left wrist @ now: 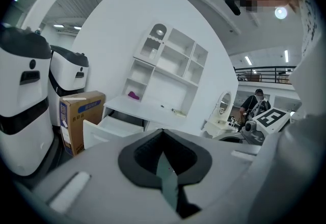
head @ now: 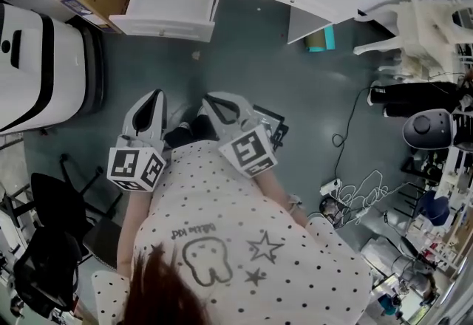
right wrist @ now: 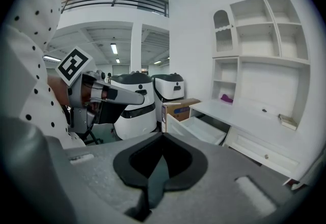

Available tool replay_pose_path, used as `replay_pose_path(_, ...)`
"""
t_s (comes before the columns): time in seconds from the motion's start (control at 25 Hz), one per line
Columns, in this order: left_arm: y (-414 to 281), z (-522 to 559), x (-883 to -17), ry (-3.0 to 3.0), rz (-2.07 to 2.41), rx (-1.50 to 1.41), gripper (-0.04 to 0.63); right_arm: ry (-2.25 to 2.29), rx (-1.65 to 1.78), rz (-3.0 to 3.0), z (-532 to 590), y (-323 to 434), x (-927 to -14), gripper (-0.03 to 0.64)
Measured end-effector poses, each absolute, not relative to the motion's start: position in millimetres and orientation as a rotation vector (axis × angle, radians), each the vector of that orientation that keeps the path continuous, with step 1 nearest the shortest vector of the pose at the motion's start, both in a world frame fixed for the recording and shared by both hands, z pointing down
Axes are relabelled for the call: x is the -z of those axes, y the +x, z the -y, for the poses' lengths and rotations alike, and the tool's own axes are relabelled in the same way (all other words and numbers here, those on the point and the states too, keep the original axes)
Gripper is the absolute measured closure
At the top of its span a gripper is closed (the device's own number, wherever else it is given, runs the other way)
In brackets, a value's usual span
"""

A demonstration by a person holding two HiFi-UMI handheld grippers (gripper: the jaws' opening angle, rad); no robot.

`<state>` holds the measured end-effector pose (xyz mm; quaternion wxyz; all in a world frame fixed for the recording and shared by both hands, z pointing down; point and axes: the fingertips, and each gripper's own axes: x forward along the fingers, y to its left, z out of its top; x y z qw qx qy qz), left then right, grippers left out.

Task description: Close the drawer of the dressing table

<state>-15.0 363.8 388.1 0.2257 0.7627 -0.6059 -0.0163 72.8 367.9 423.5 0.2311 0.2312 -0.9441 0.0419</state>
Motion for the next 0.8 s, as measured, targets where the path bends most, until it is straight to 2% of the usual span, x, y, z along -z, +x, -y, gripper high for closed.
replay_pose_path(0.8,3.9,-329.4,-385.4,2.098,1.591,0.079,0.594,0.746,-0.179,2.564,-342.7,107.8,-427.8,0.615)
